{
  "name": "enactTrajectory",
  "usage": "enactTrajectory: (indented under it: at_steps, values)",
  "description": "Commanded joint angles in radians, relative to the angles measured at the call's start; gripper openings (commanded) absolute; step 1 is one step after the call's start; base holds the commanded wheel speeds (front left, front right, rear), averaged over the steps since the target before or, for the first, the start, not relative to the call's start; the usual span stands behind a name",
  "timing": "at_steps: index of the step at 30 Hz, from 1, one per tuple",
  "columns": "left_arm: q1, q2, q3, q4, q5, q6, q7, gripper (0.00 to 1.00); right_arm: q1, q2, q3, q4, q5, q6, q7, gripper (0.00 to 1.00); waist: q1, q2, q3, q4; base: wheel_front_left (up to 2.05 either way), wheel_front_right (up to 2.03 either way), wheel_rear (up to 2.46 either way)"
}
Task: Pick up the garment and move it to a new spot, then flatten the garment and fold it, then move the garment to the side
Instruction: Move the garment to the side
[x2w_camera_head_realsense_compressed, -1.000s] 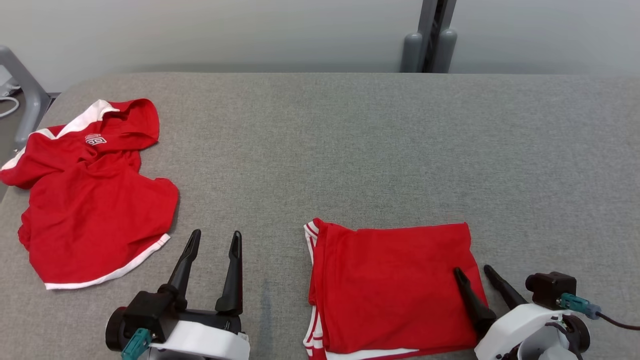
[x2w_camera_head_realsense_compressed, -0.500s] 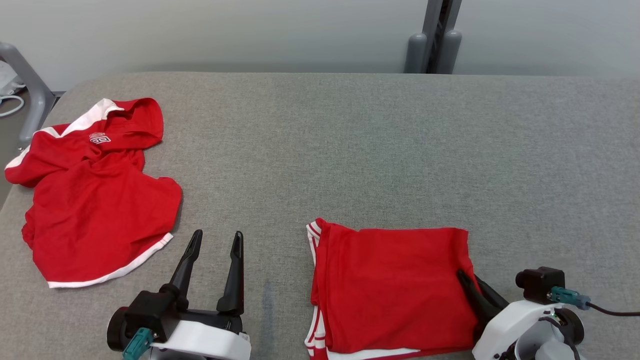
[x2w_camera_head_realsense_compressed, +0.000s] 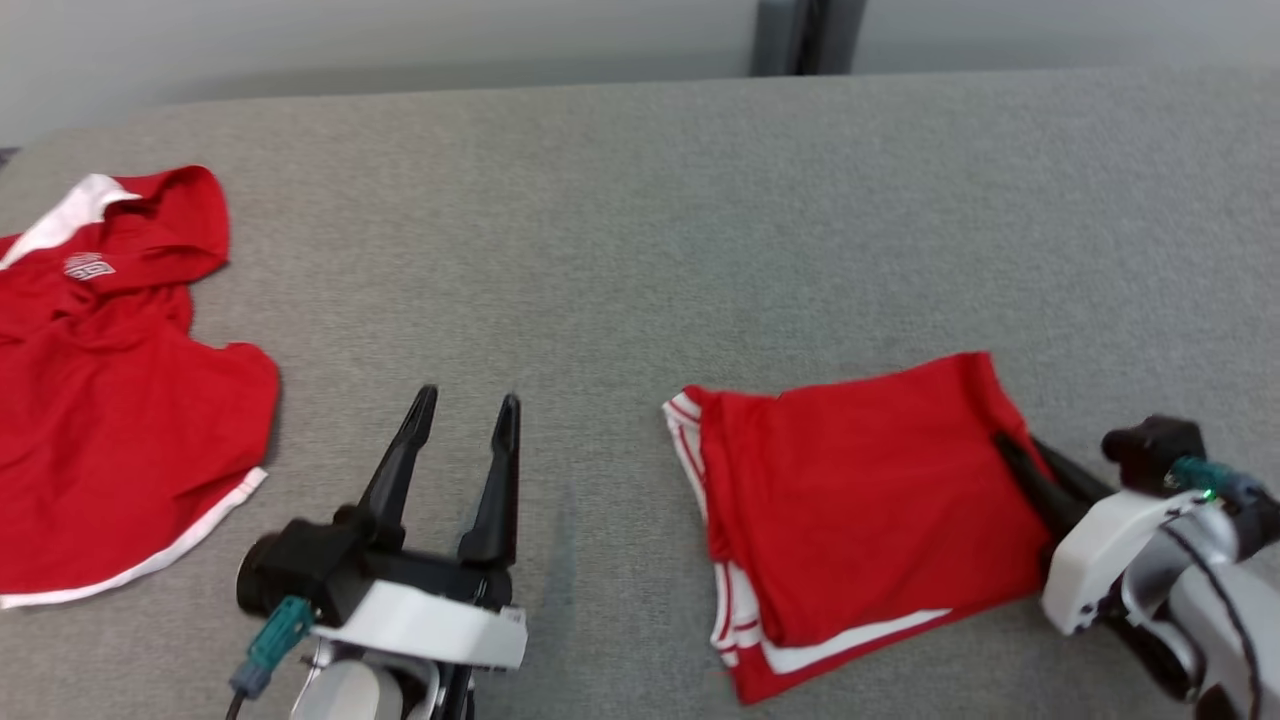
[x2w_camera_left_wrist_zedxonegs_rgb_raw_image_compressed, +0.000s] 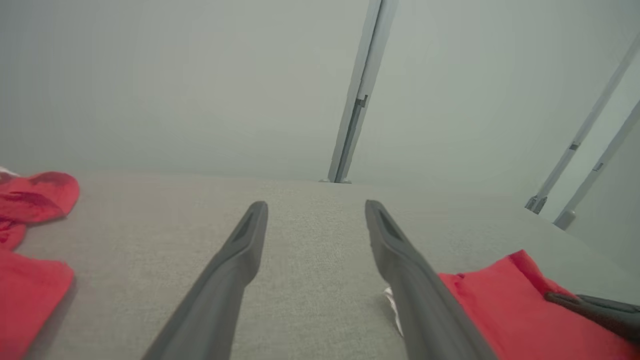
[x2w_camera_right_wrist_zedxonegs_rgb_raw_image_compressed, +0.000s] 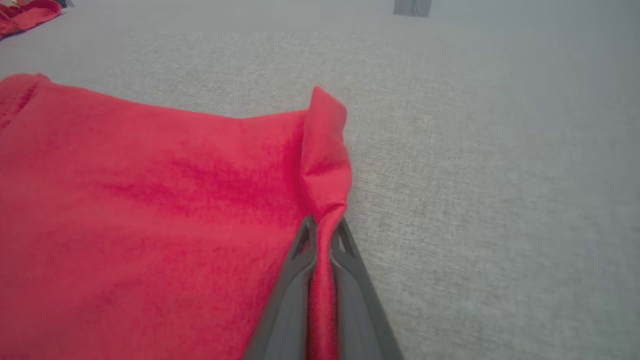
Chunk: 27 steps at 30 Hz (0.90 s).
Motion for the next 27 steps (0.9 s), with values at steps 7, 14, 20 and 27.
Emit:
enactTrajectory:
  at_steps: [7, 14, 20, 27]
  values:
    - [-0.143, 0.003, -0.054, -0.019, 0.038, -0.020, -0.003, 1.00, -0.121, -0.167, 0.014, -0.026, -0.002, -0.001, 0.029, 0.00, 0.0000, 0.0000, 0.151, -0.111, 0.00, 0.00, 0.00]
    - [-0.271, 0.004, -0.128, -0.033, 0.127, -0.062, -0.003, 1.00, -0.220, -0.316, 0.006, -0.023, 0.007, -0.001, 0.037, 0.00, 0.0000, 0.0000, 0.292, -0.164, 0.00, 0.00, 0.00]
    - [-0.373, 0.003, -0.176, -0.032, 0.155, -0.083, -0.003, 1.00, -0.298, -0.410, -0.057, 0.019, 0.024, -0.001, 0.035, 0.00, 0.0000, 0.0000, 0.403, -0.178, 0.00, 0.00, 0.00]
    - [-0.454, 0.003, -0.206, -0.040, 0.173, -0.098, -0.003, 1.00, -0.381, -0.488, -0.148, 0.088, 0.017, -0.001, 0.043, 0.00, 0.0000, 0.0000, 0.498, -0.168, 0.00, 0.00, 0.00]
